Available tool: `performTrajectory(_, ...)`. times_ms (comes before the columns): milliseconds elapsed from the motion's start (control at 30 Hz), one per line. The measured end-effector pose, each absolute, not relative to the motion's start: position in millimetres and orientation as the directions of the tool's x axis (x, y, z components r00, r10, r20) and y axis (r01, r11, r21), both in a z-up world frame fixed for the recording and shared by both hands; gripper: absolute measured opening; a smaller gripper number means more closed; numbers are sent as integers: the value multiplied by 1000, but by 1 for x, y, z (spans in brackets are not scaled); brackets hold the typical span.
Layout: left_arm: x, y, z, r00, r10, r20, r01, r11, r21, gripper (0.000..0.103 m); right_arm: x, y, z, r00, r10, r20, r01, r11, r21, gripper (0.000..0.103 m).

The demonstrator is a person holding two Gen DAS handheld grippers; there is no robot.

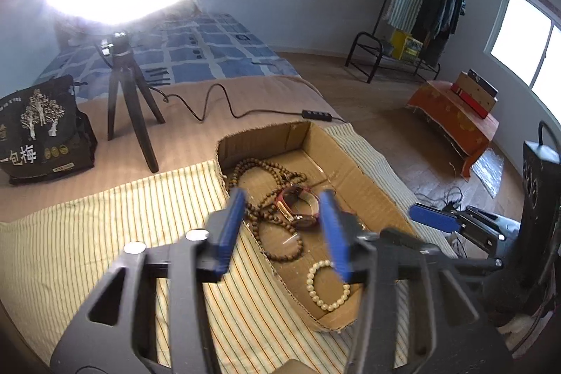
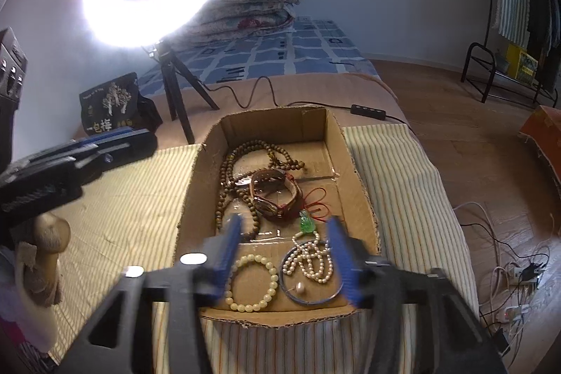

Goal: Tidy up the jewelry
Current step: 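Withdraw both open grippers up and away from the box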

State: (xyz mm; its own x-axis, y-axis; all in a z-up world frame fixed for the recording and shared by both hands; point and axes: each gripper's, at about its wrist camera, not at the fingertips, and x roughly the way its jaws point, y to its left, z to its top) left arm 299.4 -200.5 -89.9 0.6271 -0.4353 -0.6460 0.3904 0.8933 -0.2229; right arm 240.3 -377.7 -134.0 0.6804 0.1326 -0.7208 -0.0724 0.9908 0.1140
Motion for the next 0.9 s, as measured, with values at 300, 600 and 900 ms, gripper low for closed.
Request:
performTrajectory(300,302,-196,-89,636,-424,-644,376,900,-222,55,239,-380,-132,686,76,-724,-33,997,74,85)
performTrajectory(600,300,-190,-84,648,-417,-637,372,903,-213,56,235,-368,-124,697,70,-714,-40,997,60,87)
performTrajectory(900,291,-166,-64,691,-401,-601,349,914,-208,56,223,-358,-105,732,49,-679,-27,999,44,87)
